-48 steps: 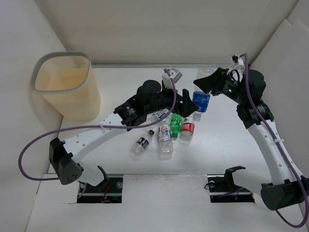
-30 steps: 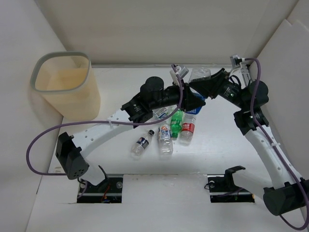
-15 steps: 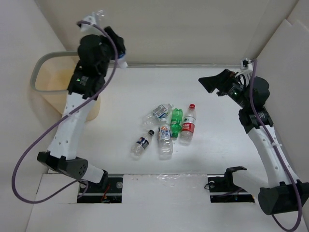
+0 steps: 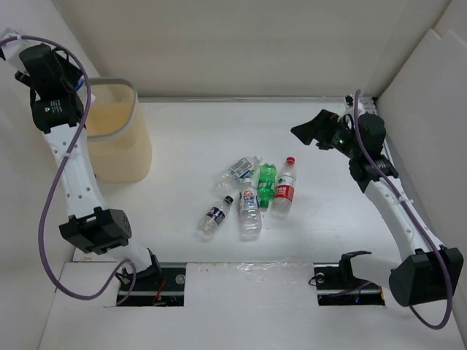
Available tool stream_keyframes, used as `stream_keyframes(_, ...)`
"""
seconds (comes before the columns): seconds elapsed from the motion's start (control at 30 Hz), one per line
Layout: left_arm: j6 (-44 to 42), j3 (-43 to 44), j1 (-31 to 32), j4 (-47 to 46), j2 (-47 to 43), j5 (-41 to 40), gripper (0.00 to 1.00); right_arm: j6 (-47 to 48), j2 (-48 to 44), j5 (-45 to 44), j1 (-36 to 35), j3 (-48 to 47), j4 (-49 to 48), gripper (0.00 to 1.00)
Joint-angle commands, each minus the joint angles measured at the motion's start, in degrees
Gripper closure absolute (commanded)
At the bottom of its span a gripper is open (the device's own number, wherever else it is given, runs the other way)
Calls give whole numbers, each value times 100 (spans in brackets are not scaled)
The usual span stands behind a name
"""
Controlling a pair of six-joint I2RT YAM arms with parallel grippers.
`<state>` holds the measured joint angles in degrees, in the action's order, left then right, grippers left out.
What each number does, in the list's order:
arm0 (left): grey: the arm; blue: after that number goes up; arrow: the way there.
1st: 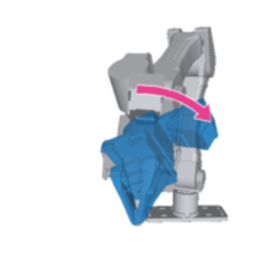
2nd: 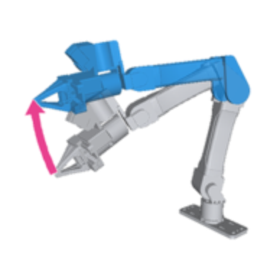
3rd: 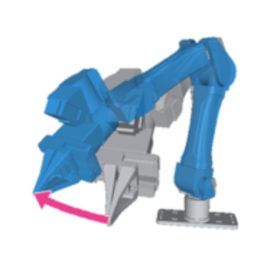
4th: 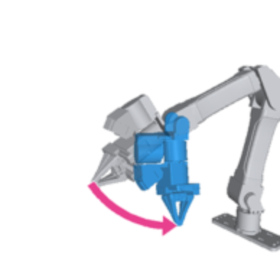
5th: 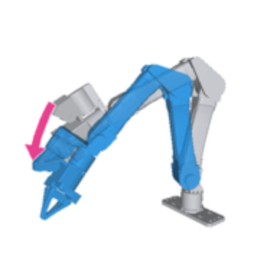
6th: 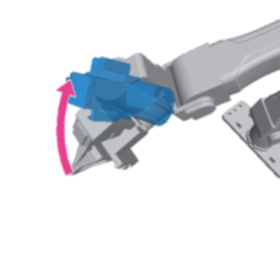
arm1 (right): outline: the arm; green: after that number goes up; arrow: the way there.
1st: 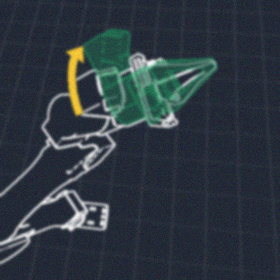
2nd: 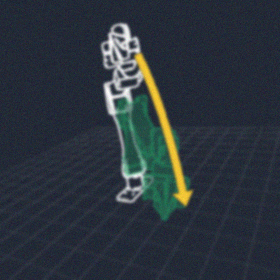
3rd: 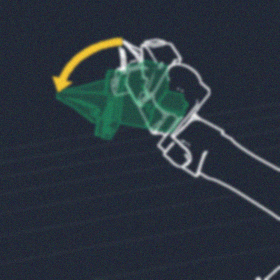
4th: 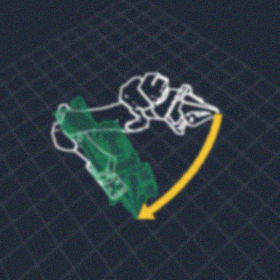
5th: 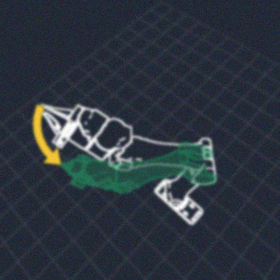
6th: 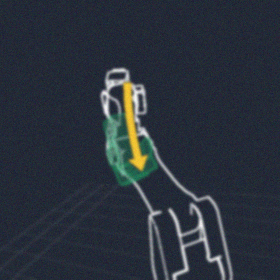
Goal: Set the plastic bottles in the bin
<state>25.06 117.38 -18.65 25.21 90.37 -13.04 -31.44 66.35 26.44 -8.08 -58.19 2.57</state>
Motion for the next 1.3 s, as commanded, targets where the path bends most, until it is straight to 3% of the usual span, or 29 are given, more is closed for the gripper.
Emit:
stream_keyframes(0.0,219,-443,-270,80,-116,539,100,156,-157,-235,-98,-52,-222,0)
stream_keyframes(0.03,219,-775,-383,-15,-168,539,100,156,-96,-305,-185,-52,-143,0)
stream_keyframes(0.1,219,-1128,-516,-209,-221,678,89,226,-8,-542,-290,-52,41,0)
stream_keyframes(0.13,271,-1226,-569,-297,-221,680,63,313,79,-908,-448,-174,146,0)
stream_keyframes(0.2,271,-1227,-569,-359,-134,993,21,471,299,-1454,-659,-358,734,0)
stream_keyframes(0.23,358,-966,-569,-263,-20,1101,0,472,491,-2162,-904,-586,1241,0)
stream_keyframes(0.37,228,-376,-297,-87,60,1225,0,367,888,-3117,-1047,-728,1834,0)
stream_keyframes(0.5,-44,354,-16,132,60,1962,0,253,1529,-3259,-1100,-668,2151,0)
stream_keyframes(0.6,-554,794,1063,256,-63,2234,0,-2,1811,-3389,-1100,-404,2046,0)
stream_keyframes(0.7,-555,620,1995,203,-229,2851,0,-107,2066,-3391,-1100,-351,1879,0)
stream_keyframes(0.73,-555,497,2441,134,-387,2851,0,-108,2145,-3391,-1100,-351,1827,0)
stream_keyframes(0.87,-555,-870,3234,-279,-1036,2851,0,-161,2680,-3276,-1205,-351,1765,1)
stream_keyframes(1.0,-344,-2145,3753,-859,-1662,2842,0,-300,3059,-3224,-1205,-351,1765,2)
stream_keyframes(1.17,-291,-2746,4326,-930,-1926,2596,0,-301,3322,-2953,-1205,-219,1546,6)
stream_keyframes(1.27,-177,-3089,4467,-1009,-2058,2604,0,-301,3464,-2829,-1205,-219,1492,28)
